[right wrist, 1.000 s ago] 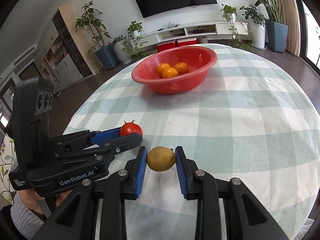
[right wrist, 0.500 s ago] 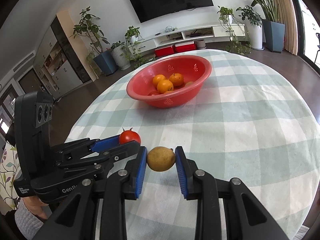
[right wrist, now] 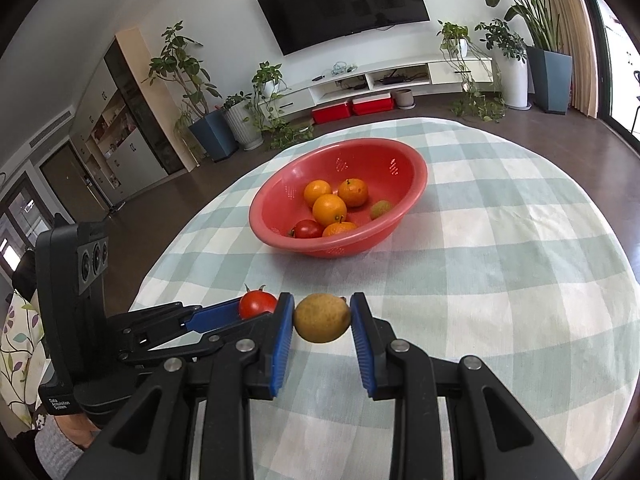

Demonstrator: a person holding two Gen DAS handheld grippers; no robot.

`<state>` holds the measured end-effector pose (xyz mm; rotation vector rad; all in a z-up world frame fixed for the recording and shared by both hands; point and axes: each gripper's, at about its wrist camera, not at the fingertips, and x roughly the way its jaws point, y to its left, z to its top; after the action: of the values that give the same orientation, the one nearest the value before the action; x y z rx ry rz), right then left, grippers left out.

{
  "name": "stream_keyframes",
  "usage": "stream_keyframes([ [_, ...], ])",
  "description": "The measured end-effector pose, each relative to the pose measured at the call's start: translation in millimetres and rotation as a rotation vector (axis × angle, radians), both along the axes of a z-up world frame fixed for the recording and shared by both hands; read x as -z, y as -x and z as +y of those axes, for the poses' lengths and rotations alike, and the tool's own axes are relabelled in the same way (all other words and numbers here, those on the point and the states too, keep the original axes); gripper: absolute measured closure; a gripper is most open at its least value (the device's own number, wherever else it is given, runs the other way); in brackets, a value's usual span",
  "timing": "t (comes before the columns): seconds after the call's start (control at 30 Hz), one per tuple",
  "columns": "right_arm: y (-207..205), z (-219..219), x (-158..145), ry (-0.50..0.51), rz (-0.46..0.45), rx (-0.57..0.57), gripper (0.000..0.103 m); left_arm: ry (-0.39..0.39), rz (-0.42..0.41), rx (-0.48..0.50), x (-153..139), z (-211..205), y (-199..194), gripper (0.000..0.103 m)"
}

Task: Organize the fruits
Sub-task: 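Carry the tomato in the left tool while the right tool carries the brown fruit over the red bowl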

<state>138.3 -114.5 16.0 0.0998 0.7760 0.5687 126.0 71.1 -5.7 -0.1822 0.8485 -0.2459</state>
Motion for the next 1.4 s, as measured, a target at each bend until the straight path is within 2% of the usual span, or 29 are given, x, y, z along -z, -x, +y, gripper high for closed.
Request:
stream_keyframes([
  [0.8,-57.9,20.3,-15.0,0.016,-0.027,-0.027,0.071,0.027,-0.045,-0.025,-31.4,21.4,-39.9,0.072],
  [1.4,-76.7,22.0,-5.7,0.024,-0.004,-0.017,0.071,-0.007,-0.040,-0.010,-28.2,13.2,-71.7,0.072],
])
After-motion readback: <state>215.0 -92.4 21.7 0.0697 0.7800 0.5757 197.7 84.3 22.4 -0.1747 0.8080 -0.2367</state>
